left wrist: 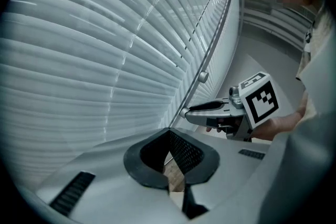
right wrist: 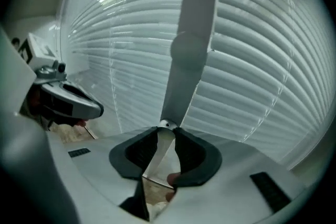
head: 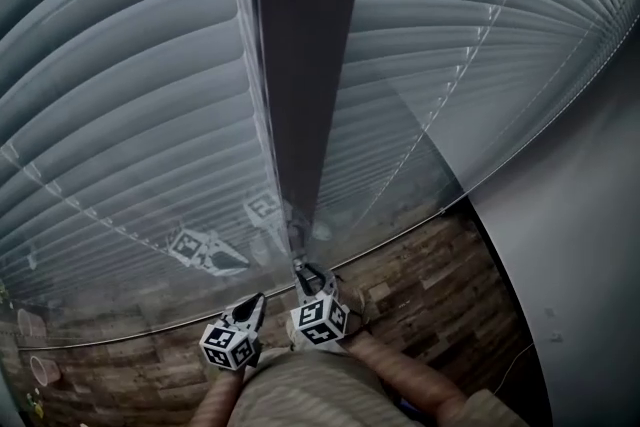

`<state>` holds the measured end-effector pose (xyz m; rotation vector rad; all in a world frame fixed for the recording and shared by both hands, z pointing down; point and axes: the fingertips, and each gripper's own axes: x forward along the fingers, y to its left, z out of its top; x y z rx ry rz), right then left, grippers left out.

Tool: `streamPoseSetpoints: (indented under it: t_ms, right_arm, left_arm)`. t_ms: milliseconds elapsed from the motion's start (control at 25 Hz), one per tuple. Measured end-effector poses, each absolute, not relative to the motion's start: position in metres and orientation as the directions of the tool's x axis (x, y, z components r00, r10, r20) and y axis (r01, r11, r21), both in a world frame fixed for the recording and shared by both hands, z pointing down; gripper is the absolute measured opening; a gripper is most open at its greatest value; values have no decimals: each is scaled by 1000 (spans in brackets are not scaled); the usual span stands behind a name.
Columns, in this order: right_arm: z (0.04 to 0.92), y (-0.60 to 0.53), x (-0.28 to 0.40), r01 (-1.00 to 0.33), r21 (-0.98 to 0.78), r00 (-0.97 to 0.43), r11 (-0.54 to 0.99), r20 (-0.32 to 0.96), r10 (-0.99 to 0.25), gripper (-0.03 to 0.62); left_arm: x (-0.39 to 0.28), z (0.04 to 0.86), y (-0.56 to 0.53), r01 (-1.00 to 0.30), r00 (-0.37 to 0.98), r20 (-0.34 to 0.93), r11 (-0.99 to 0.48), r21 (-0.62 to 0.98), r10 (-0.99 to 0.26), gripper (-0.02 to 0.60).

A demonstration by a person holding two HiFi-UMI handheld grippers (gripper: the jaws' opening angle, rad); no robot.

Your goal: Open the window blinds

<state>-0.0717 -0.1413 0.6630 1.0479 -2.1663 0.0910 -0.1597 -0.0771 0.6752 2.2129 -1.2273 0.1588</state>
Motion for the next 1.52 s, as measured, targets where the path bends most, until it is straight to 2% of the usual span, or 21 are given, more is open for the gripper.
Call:
streamPoseSetpoints:
  t_ms: [240,320,400,440,480,520,600,720,800,960,1240,1520]
  right_arm:
    - [668,-138,-71,-547,531,-300,648,598,-743,103]
    - [665,-139,-70,-519,548,-313,656,592,-742,92]
    - [667,-137,-68,-570,425,-381,703,621,-685,94]
    - [669,-135,-68,-618,300,-437,726,637,-635,94]
    - [670,-134,-68,-665,149,-499,732,641,-584,121]
    - [670,-134,-68,-700,3,-553,714,630,-545,167]
    - [670,-139,-67,-741,-178,-604,648,598,-527,170]
    - [669,-148,-65,-767,-227,-605,600,567,-559,170]
    - [667,-149,-67,-767,-224,-608,602,555,-568,144]
    - [666,-148,-70,-771,-110,-564,627,576,-592,132]
    - [665,-146,-76,-640,396,-359,659,603,-712,130]
    - [668,-143,-78,-529,553,-304,644,585,-752,130]
  left_arm:
    - [-150,678,-77,-795,584,375,-415,442,-720,12]
    - [-148,673,-77,-794,586,375,-419,439,-718,12]
    - [-146,671,-77,-796,585,376,-420,437,-718,12]
    - [-145,671,-76,-797,583,377,-419,435,-719,12]
    - [-145,672,-76,-799,581,378,-417,433,-721,12]
    - [-146,672,-77,-801,578,378,-415,431,-723,12]
    - [-150,671,-79,-805,573,381,-412,426,-726,12]
    - [-156,673,-78,-810,567,386,-408,420,-728,12]
    - [-159,675,-77,-814,562,387,-405,416,-731,12]
    - [-164,675,-77,-817,554,386,-393,422,-737,12]
    - [-163,677,-77,-812,559,385,-392,431,-734,12]
    - [-158,677,-77,-817,553,380,-392,422,-742,12]
